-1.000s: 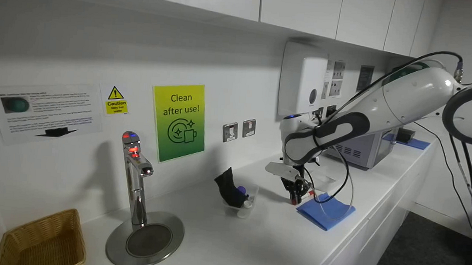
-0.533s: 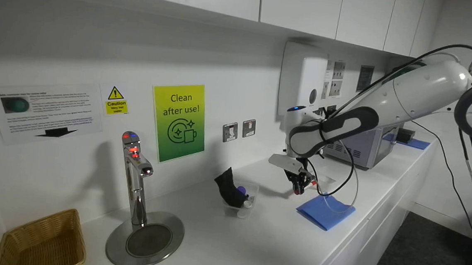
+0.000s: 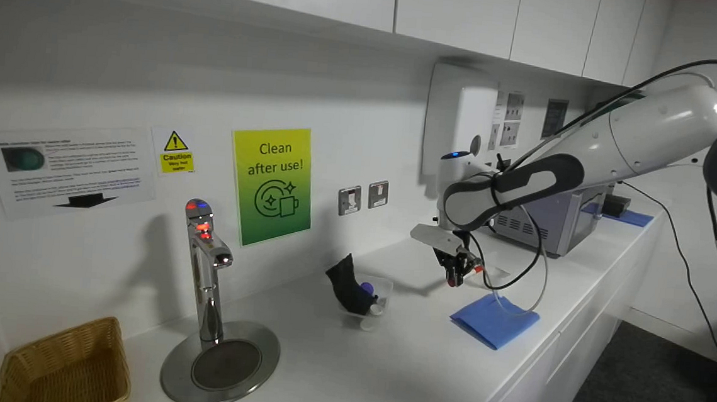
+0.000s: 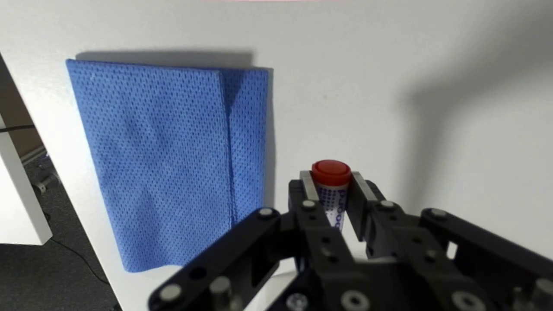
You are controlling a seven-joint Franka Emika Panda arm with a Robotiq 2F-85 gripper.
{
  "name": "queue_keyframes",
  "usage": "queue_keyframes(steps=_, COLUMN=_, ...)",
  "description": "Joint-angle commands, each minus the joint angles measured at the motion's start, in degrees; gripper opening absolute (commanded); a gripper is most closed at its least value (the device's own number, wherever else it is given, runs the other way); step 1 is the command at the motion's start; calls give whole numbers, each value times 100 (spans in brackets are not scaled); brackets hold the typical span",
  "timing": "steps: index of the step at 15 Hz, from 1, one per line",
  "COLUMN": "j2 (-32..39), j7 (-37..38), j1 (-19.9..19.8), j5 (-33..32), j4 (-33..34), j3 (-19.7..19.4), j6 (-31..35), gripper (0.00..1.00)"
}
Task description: Put the marker inside the container
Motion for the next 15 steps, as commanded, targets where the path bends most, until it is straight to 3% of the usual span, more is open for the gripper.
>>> queue_keyframes(steps=1, j2=-361, j7=-18, j1=-95, j5=-94, j4=-238, j3=-19, j6=-28, gripper=6)
queue_keyframes(steps=15, j2=-573, j7=-43, j1=-445, j5=-3, j4=-578, j3=-158, j6=-15, gripper=6)
